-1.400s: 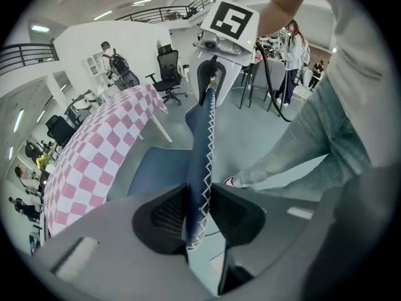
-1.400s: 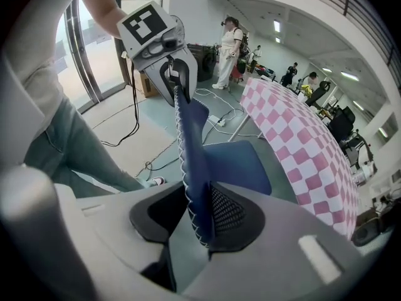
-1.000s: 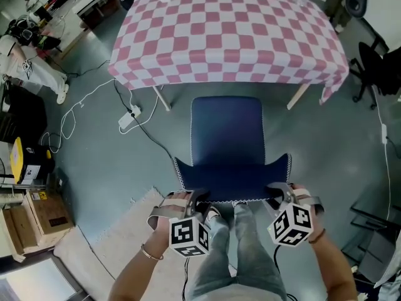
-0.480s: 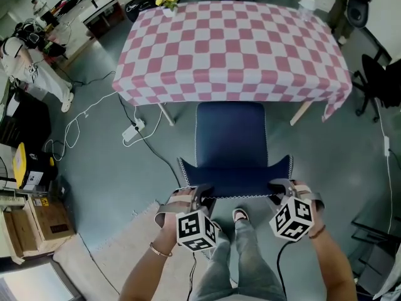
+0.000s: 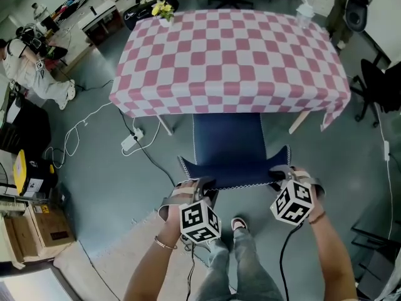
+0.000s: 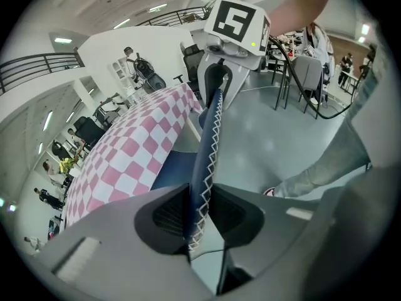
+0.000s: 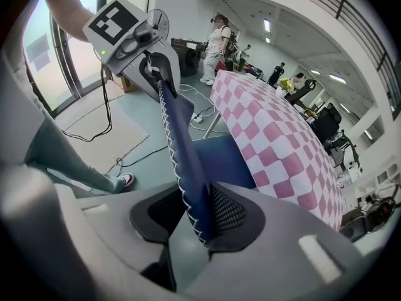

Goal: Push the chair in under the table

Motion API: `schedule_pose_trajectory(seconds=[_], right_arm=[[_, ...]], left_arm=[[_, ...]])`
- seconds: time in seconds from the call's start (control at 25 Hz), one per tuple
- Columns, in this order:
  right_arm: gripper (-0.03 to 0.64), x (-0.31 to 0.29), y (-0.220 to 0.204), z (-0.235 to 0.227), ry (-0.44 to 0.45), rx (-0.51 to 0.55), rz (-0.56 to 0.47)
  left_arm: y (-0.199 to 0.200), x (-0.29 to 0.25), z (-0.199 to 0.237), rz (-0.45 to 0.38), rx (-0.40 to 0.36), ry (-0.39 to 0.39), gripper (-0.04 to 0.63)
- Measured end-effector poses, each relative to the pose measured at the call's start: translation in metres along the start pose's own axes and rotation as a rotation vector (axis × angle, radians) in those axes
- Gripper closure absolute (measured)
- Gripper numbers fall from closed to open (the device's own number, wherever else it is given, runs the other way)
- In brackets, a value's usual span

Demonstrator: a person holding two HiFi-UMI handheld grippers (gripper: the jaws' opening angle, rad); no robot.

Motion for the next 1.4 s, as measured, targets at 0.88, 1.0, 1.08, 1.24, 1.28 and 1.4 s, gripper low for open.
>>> schedule_pose_trajectory(seconds=[0.88,1.0,1.08,1.24,1.28,1.4], right_arm=[[0.502,-0.023,0.027,-0.085,-0.044,-0.027,-0.051],[0.502,-0.029,0.030,-0.100,-0.079,-0.029,-0.057],[0.502,-0.032,0.032,-0.115,-0.089,-0.038,-0.053],[0.502,-0.035,0.031,-0.145,-0.091,-0.044,-0.043],[0.502,-0.035,0.030,-0.149,-0.078,-0.042,-0.044],[0.502,-0.034,0.028,-0.151,-0.082,-0.017,-0.061]], left_arm=[[0.006,-0.054,0.092,0.019,0.015,0.077,0.499],[0.009,-0.066,0.108,0.026,0.027,0.095,0.495],[0.013,-0.076,0.121,0.030,0.034,0.104,0.492],[0.026,-0.092,0.141,0.024,0.027,0.106,0.492],[0.027,-0.093,0.143,0.023,0.024,0.103,0.492],[0.028,-0.094,0.143,0.013,0.018,0.124,0.492]])
Point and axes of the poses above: the fingertips, and each gripper's own axes: x backward along the fingers, z to its left, y out of its top, the point moved 9 cm from there along x, backward along the fingers, and after that the axes turned 5 degrees about y, right-handed, at the moved point
